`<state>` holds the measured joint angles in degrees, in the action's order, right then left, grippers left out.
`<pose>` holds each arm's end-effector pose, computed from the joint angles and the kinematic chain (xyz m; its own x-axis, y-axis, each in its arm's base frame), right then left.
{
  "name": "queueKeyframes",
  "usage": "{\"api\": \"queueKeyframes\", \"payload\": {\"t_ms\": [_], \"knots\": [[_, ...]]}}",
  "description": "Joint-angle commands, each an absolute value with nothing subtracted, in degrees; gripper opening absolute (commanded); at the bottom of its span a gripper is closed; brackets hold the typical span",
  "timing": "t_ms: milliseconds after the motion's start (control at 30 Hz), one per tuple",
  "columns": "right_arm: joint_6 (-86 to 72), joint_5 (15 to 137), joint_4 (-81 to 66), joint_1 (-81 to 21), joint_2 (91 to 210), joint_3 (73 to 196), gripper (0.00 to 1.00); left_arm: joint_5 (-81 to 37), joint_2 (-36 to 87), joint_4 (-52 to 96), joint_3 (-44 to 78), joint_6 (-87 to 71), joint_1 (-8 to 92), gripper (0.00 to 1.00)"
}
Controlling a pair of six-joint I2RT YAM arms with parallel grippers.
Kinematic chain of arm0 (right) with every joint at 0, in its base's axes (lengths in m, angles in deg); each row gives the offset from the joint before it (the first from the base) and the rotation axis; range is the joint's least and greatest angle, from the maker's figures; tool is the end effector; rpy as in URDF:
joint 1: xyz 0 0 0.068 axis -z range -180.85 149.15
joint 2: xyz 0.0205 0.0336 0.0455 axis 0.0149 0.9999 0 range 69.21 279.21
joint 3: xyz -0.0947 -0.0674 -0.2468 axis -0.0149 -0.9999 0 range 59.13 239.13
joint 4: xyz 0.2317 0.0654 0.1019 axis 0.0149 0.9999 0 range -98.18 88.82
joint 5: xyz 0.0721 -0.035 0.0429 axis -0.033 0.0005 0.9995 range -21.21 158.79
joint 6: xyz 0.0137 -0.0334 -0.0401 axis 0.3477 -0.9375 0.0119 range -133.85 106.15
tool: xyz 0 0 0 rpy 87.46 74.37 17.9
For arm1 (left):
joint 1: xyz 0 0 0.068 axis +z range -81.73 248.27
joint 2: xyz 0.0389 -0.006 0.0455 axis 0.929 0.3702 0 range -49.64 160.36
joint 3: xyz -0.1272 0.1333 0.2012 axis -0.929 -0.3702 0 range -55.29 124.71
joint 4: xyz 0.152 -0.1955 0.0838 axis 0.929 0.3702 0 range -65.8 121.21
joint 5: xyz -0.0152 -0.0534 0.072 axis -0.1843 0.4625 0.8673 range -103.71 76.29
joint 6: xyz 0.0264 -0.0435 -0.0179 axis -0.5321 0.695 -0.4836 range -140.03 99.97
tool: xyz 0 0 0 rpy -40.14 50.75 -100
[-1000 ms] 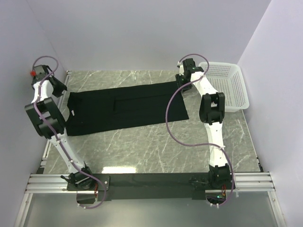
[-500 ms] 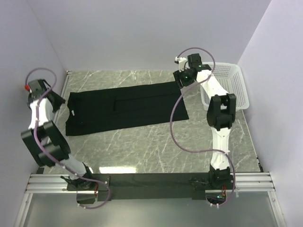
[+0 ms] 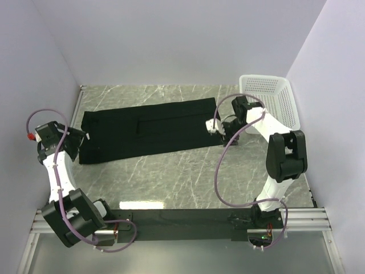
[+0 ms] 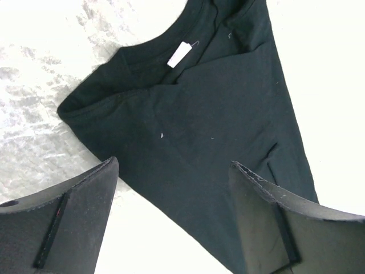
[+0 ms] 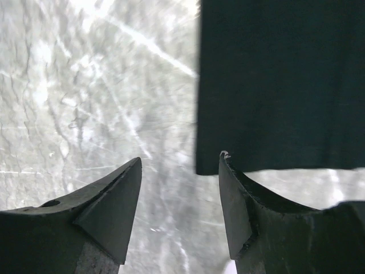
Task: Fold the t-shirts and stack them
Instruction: Fold the tshirt
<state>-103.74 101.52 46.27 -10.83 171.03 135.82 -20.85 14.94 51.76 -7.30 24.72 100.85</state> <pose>0.3315 0.0779 0.2199 0.2401 -0.8119 -0.5322 -0.9691 -0.1688 -0.1797 0.2022 0.1239 0.2634 -0.0936 -0.8887 -0.4487 -0.7392 0.3639 -0.5667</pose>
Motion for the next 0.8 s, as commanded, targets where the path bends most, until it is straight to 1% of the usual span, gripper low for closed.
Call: {"api": "queueKeyframes", "payload": {"t_ms": [0,133,300,433,767], "knots": [[-109.4,98.68,42.13,-11.92,168.26,132.45,0.63,-21.8,13.2,54.42,-8.01,26.55,101.41,0.84],[-103.34,94.81,34.19,-14.21,167.73,127.52,0.62,-21.71,11.53,56.46,-9.06,26.46,102.37,0.84],[-97.18,90.77,27.52,-15.79,170.63,127.86,0.6,-22.85,10.21,56.72,-10.12,26.82,103.08,0.84],[-95.33,88.05,25.57,-16.58,172.3,128.3,0.59,-22.68,9.77,57.51,-10.2,26.12,103.34,0.84],[-94.8,85.58,24.6,-17.64,173.97,126.81,0.54,-24.87,9.6,59.71,-10.56,27.43,105.54,0.84]]}}
